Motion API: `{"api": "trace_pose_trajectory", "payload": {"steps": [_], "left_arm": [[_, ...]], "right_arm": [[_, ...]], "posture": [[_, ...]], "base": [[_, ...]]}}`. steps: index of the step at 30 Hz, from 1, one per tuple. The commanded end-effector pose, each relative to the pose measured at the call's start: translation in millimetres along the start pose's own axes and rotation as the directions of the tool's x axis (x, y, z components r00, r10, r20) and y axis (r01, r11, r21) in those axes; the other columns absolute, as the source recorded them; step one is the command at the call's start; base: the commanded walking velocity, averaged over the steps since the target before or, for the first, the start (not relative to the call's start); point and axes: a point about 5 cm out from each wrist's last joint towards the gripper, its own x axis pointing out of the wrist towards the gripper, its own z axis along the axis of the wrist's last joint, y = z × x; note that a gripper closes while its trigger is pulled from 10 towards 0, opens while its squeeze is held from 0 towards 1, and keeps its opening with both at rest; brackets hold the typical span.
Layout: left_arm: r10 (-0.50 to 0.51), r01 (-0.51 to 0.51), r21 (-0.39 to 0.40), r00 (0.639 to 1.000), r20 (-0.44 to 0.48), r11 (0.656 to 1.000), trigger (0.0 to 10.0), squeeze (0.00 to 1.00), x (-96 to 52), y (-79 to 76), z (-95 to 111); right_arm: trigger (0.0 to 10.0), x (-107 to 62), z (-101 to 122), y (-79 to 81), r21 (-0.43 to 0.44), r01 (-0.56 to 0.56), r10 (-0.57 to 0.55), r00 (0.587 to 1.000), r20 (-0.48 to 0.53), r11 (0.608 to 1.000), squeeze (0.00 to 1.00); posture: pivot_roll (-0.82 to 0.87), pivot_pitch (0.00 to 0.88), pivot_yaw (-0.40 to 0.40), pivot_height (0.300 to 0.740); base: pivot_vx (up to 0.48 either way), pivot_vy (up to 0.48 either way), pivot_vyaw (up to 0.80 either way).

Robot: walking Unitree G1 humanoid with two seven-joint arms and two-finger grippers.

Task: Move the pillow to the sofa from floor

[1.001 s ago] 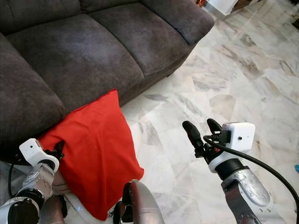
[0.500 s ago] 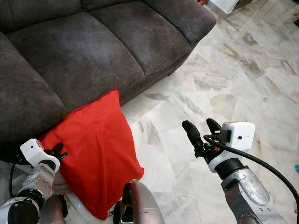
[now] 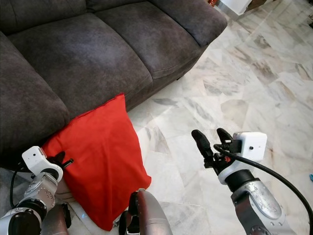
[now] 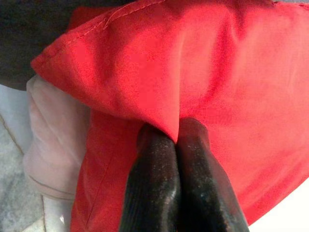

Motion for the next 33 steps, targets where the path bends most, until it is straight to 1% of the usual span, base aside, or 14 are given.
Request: {"api": "trace_pose_trajectory", "payload": {"steps": [1, 12, 13, 14, 15, 16, 17, 20, 21, 25, 26, 28, 30, 33], "left_arm": [[-0.018, 0.021, 0.037, 0.997, -0.072, 0.999, 0.0, 0.0, -6.3, -1.7, -21.6], [-0.052, 0.056, 0.077, 0.997, -0.062, 0.995, 0.0, 0.0, -7.5, -11.2, -26.3], [-0.06, 0.065, 0.091, 0.996, -0.058, 0.994, 0.0, 0.0, -7.6, -12.6, -26.4], [-0.089, 0.096, 0.154, 0.995, -0.054, 0.983, 0.0, 0.0, -8.2, -18.1, -27.7], [-0.104, 0.112, 0.189, 0.993, -0.05, 0.976, 1.8, 0.0, -8.8, -21.1, -28.6], [-0.113, 0.121, 0.21, 0.992, -0.047, 0.97, 1.8, 0.0, -9.2, -22.9, -29.2], [-0.128, 0.133, 0.211, 0.991, -0.035, 0.968, 10.0, 0.0, -10.2, -25.5, -30.0], [-0.168, 0.165, 0.229, 0.986, -0.007, 0.959, 10.0, 0.0, -12.8, -31.4, -31.3], [-0.184, 0.175, 0.217, 0.983, 0.019, 0.96, 10.0, 0.0, -15.0, -34.1, -31.8], [-0.219, 0.202, 0.235, 0.975, 0.045, 0.951, 10.0, 0.0, -17.8, -39.9, -32.1], [-0.255, 0.231, 0.263, 0.965, 0.063, 0.937, 10.0, 0.0, -20.5, -46.8, -32.1], [-0.284, 0.255, 0.278, 0.956, 0.069, 0.926, 10.0, 0.0, -21.7, -52.0, -31.9], [-0.345, 0.307, 0.311, 0.936, 0.074, 0.9, 10.0, 0.0, -24.8, -59.6, -30.5], [-0.403, 0.359, 0.333, 0.912, 0.073, 0.872, 10.0, 0.0, -24.8, -66.6, -25.3]], "right_arm": [[10.0, -2.7, -4.1, -5.7, -0.008, 0.036, -0.036, 0.999, -0.02, 0.999, 0.0], [10.0, 1.4, -18.5, -6.2, 0.014, 0.045, -0.045, 0.998, -0.042, 0.999, 0.0], [10.0, 1.7, -20.5, -6.7, 0.014, 0.048, -0.047, 0.998, -0.046, 0.999, 0.0], [10.0, 2.3, -26.0, -7.8, 0.02, 0.051, -0.05, 0.997, -0.058, 0.998, 0.0], [10.0, 2.8, -28.9, -8.4, 0.021, 0.052, -0.05, 0.997, -0.066, 0.998, 0.0], [10.0, 3.1, -30.6, -8.7, 0.022, 0.052, -0.05, 0.996, -0.071, 0.998, 0.0], [10.0, 4.3, -34.7, -9.7, 0.025, 0.056, -0.053, 0.995, -0.08, 0.998, 0.0], [10.0, 9.9, -50.6, -13.6, 0.027, 0.072, -0.068, 0.991, -0.117, 0.997, 0.0], [10.0, 10.8, -57.2, -15.5, 0.042, 0.082, -0.076, 0.989, -0.128, 0.996, 0.0], [10.0, 15.8, -72.7, -20.9, 0.053, 0.111, -0.101, 0.981, -0.165, 0.992, 0.0], [10.0, 19.2, -81.6, -24.2, 0.053, 0.126, -0.114, 0.977, -0.182, 0.991, 0.0], [10.0, 22.8, -88.1, -25.8, 0.055, 0.131, -0.118, 0.974, -0.195, 0.99, 0.0], [10.0, 27.2, -100.2, -28.6, 0.066, 0.15, -0.131, 0.964, -0.232, 0.986, 0.0], [10.0, 33.0, -114.4, -28.7, 0.054, 0.149, -0.128, 0.95, -0.286, 0.987, 0.0]], "posture": [[-0.23, 0.271, -0.369, 0.63], [-0.19, 0.259, -0.345, 0.63], [-0.19, 0.255, -0.342, 0.63], [-0.18, 0.253, -0.336, 0.63], [-0.17, 0.25, -0.331, 0.63], [-0.17, 0.25, -0.331, 0.63], [-0.15, 0.239, -0.322, 0.63], [-0.13, 0.221, -0.307, 0.63], [-0.13, 0.218, -0.305, 0.63], [-0.1, 0.196, -0.29, 0.63], [-0.09, 0.184, -0.283, 0.63], [-0.08, 0.173, -0.28, 0.63], [-0.05, 0.146, -0.27, 0.63], [-0.04, 0.114, -0.257, 0.63]], "base": [[0.0, 0.0, 0.0], [0.0, 0.0, 0.0], [0.0, 0.0, 0.0], [0.0, 0.0, 0.0], [0.0, 0.0, 0.0], [0.0, 0.0, 0.0], [0.0, 0.0, 0.0], [0.0, 0.0, 0.0], [0.0, 0.0, 0.0], [0.0, 0.0, 0.0], [0.0, 0.0, 0.0], [0.0, 0.0, 0.0], [0.0, 0.0, 0.0], [0.0, 0.0, 0.0]]}}
